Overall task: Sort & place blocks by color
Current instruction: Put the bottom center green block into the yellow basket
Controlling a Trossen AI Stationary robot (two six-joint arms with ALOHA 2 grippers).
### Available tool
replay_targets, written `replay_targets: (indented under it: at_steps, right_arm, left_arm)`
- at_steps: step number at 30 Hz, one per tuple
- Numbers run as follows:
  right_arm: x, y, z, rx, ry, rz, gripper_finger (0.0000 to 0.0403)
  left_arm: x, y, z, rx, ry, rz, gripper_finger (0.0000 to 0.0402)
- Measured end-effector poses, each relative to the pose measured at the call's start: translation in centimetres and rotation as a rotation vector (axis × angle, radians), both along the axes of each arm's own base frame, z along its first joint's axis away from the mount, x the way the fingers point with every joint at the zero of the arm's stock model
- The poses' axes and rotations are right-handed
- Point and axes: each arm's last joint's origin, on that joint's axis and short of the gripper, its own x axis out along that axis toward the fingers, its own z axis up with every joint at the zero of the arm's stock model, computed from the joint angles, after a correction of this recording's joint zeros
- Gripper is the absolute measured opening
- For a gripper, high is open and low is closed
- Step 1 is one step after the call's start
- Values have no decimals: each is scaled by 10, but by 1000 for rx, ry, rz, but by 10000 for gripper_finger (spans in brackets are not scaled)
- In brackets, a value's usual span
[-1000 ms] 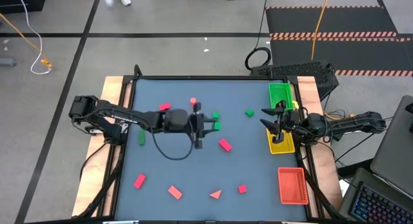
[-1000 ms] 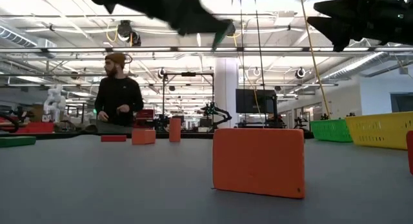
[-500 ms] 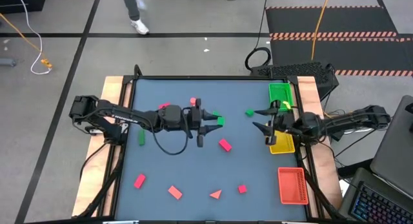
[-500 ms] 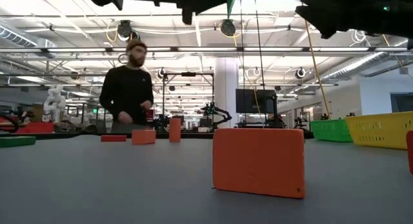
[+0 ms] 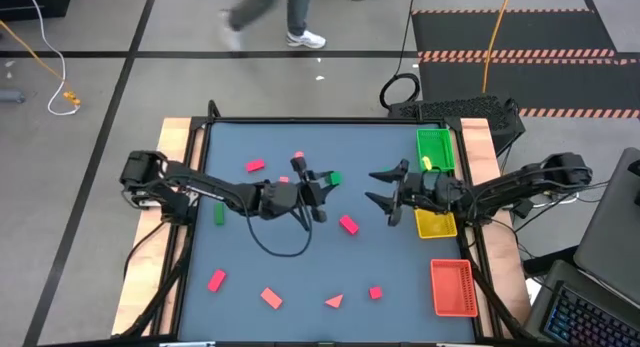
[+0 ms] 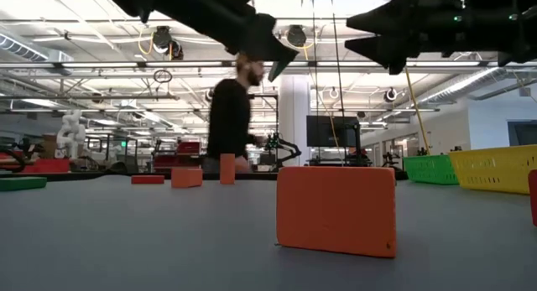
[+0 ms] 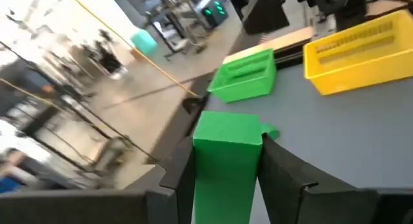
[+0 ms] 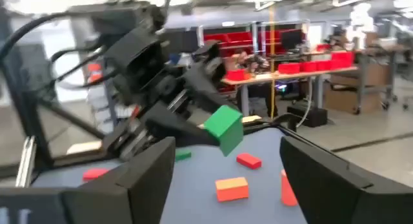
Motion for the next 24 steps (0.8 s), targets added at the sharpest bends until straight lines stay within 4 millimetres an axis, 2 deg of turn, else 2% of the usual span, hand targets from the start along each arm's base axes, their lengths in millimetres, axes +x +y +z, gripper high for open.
replay_targets:
  at_steps: [5,11,17,24]
  right_arm:
    - [7,-2,-5,134,-30,-83,316]
    - [19,-1,-6,229,-39,-76,327]
    - [34,0,-11,249,-3,-77,326]
    - [60,3,-10,256,32,-79,326]
  left_arm:
    - [10,-6,-13,179,59,-20,129]
    - [12,-14,-21,379,179,-36,129]
    - [12,-13,-20,512,272,-7,164]
    - [11,-14,-22,512,287,-11,134]
